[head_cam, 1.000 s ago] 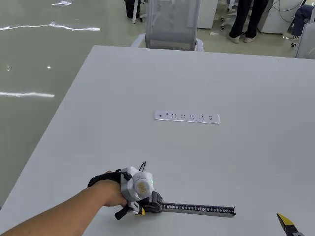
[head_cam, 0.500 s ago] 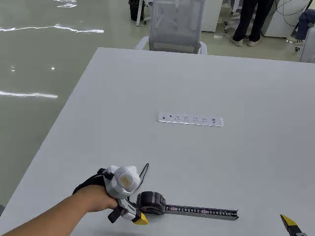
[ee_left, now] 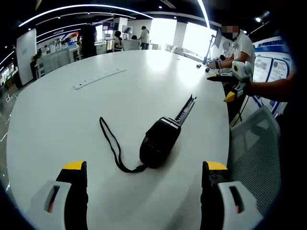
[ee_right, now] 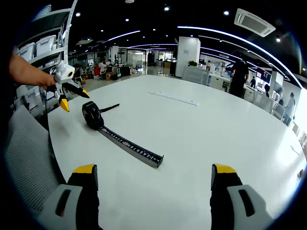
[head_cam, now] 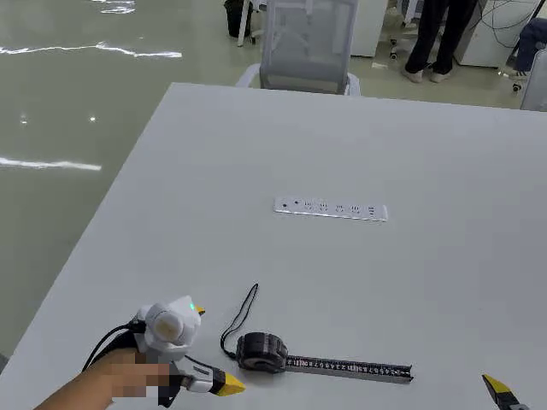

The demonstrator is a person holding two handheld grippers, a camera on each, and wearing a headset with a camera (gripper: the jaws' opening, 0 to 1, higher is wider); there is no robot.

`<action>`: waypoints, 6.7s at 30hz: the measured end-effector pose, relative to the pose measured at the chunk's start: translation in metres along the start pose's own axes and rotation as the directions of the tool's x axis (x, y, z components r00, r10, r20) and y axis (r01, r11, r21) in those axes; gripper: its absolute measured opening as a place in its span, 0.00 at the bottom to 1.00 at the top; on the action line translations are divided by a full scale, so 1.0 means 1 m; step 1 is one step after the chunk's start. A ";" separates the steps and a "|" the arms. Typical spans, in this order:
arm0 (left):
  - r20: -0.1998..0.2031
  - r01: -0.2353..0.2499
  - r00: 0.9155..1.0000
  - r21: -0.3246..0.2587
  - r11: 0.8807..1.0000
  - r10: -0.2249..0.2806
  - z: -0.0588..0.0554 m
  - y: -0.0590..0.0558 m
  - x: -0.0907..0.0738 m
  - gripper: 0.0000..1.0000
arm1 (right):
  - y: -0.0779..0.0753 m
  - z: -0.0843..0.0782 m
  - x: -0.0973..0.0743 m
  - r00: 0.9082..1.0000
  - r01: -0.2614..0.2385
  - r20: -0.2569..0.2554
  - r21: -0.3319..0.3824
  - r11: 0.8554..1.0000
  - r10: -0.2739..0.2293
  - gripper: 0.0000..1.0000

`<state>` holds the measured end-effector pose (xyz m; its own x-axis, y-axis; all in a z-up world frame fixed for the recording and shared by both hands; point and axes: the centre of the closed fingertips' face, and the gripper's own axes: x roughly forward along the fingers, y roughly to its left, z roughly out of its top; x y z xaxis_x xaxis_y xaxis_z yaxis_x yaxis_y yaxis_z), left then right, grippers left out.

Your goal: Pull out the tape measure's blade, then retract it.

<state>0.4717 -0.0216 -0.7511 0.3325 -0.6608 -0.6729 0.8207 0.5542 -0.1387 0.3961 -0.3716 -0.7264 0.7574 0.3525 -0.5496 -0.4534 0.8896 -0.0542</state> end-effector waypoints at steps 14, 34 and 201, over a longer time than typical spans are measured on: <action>0.108 -0.059 0.992 -0.081 0.995 0.068 -0.016 0.013 -0.037 0.99 | 0.002 0.002 0.001 1.000 -0.009 0.009 0.007 1.000 0.009 1.00; 0.151 -0.131 0.977 -0.121 0.984 0.149 -0.041 0.012 -0.078 0.98 | 0.019 -0.007 -0.003 1.000 -0.029 -0.005 0.008 1.000 0.030 1.00; 0.020 -0.432 0.866 -0.470 0.770 0.499 0.019 -0.016 0.062 0.92 | 0.002 -0.030 0.100 0.919 -0.338 -0.302 -0.279 0.899 0.252 0.20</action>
<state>0.4879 -0.0813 -0.7766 0.7067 -0.3062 -0.6378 0.2695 0.9500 -0.1574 0.4566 -0.3436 -0.8064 0.4403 0.4604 -0.7708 -0.7948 0.5993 -0.0960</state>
